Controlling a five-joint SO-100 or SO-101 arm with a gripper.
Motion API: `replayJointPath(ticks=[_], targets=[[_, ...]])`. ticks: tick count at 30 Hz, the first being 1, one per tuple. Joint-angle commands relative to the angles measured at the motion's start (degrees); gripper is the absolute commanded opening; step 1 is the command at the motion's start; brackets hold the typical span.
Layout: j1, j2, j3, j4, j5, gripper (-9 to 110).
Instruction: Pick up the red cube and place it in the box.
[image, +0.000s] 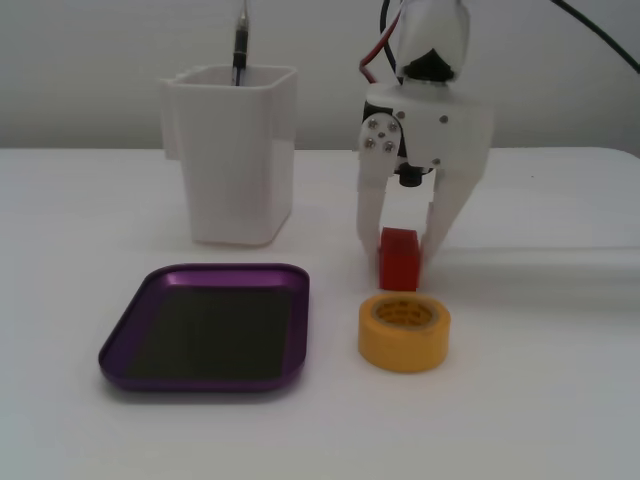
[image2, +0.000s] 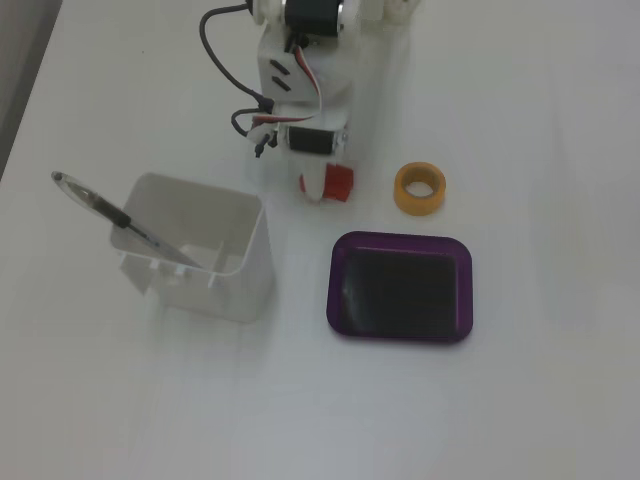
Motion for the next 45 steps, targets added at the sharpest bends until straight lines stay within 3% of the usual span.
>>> replayJointPath(ticks=[1, 9, 21, 26, 33, 45], targets=[[-0.8, 1.4, -1.0, -0.1, 0.0, -1], [-2.9, 11.1, -4.6, 5.4, -0.1, -1], [-23.0, 30.8, -3.6, 5.7, -4.2, 0], [-23.1, 27.8, -3.4, 3.0, -2.6, 0], [-23.0, 19.4, -4.4, -3.0, 14.1, 0], [-22.9, 3.1, -15.1, -10.4, 14.8, 0]])
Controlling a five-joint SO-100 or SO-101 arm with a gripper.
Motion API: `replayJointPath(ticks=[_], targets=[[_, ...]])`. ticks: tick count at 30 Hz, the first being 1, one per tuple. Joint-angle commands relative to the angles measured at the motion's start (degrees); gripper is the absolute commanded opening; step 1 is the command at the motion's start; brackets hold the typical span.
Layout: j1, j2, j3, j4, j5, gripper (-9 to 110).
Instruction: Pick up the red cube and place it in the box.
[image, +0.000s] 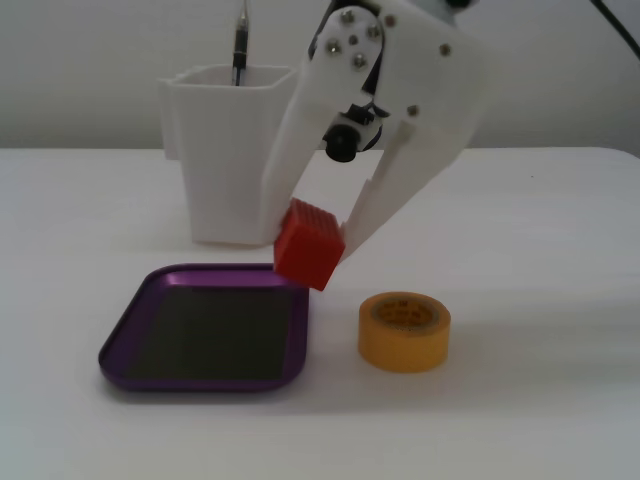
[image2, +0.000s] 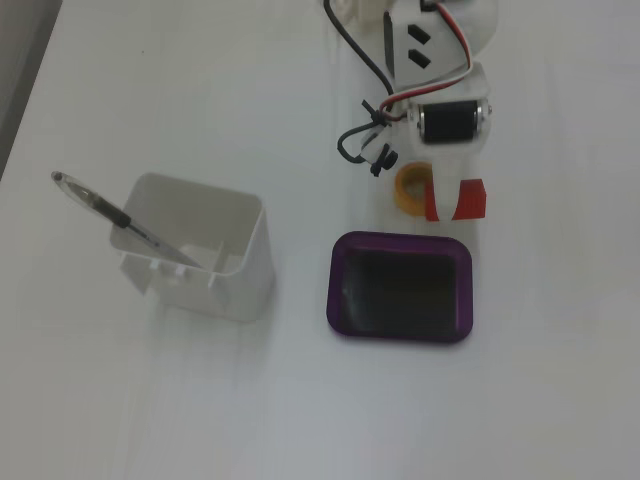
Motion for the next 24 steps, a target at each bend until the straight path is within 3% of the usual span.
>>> replayJointPath(ticks=[1, 14, 24], targets=[[-0.4, -2.7, -6.8, -1.1, 0.5, 0], [11.1, -19.9, -19.8, -0.4, 0.1, 0], [11.6, -22.8, -19.8, -0.9, 0.1, 0]])
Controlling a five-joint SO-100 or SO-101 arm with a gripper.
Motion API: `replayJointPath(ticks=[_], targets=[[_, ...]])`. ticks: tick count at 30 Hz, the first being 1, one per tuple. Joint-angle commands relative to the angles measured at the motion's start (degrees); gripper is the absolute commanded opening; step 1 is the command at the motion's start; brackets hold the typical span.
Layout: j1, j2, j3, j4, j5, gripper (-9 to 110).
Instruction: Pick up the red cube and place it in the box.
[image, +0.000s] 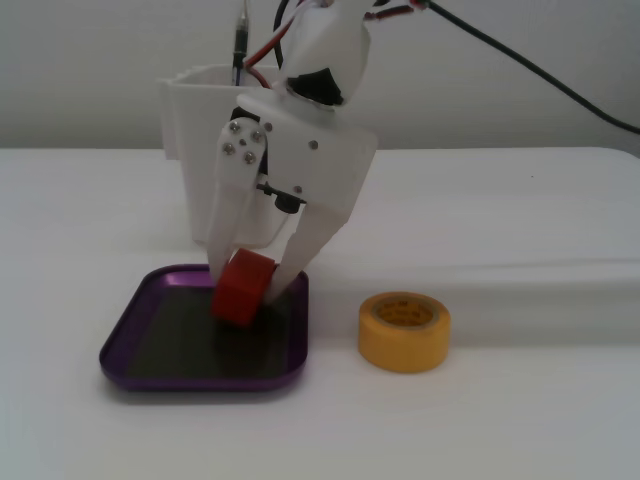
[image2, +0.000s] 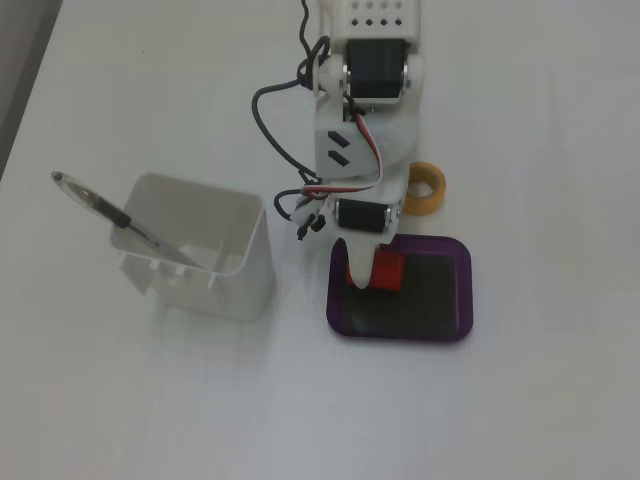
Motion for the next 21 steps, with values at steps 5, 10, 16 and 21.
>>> replayJointPath(ticks=[5, 10, 16, 21], targets=[[-0.2, 1.4, -2.4, -0.1, 0.5, 1], [-0.7, 1.6, -2.5, 0.2, 0.5, 12], [-0.9, 4.7, -6.4, 6.4, 0.7, 16], [-1.1, 10.8, -12.0, 13.6, 0.7, 17]])
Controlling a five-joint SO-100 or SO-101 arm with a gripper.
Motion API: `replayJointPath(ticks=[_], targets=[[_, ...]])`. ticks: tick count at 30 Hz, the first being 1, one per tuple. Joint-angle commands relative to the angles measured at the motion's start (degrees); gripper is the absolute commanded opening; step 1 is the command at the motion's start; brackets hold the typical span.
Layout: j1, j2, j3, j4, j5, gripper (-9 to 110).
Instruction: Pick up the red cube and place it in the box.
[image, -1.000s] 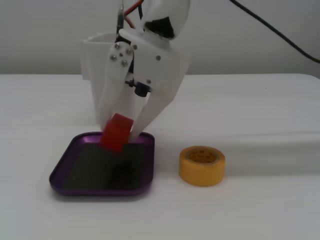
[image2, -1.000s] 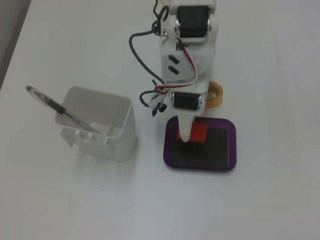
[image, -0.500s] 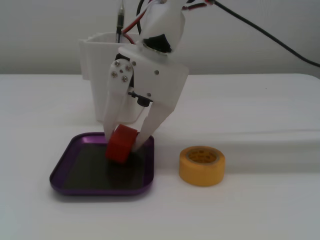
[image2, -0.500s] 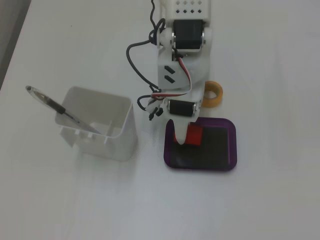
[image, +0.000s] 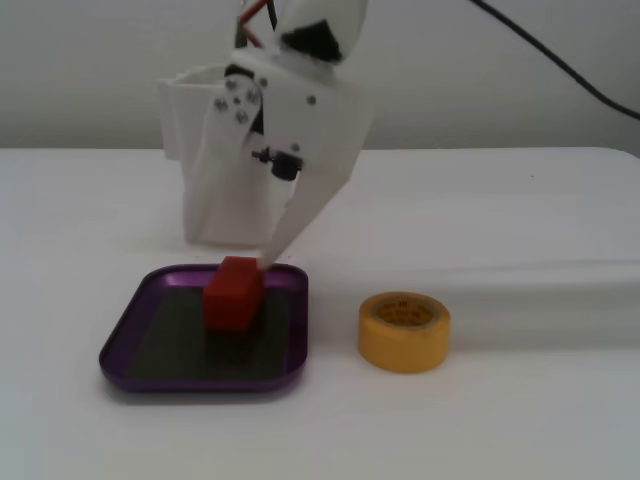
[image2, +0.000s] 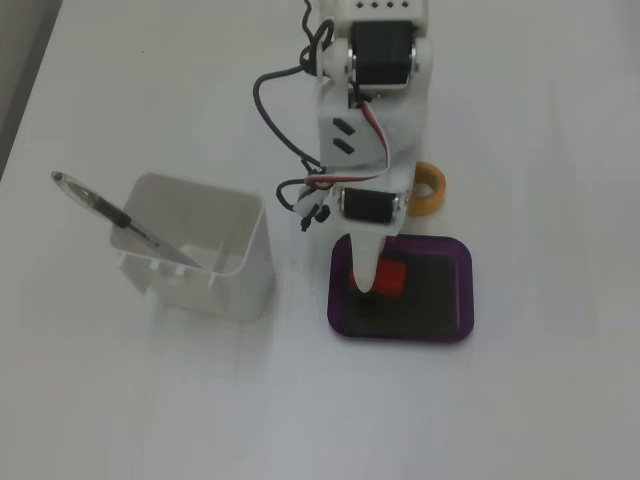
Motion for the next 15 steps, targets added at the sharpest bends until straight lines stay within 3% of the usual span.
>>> replayJointPath(ticks=[1, 15], targets=[[-0.1, 9.1, -5.7, 5.4, 0.3, 17], [-4.8, 33.7, -6.6, 25.8, 0.8, 16]])
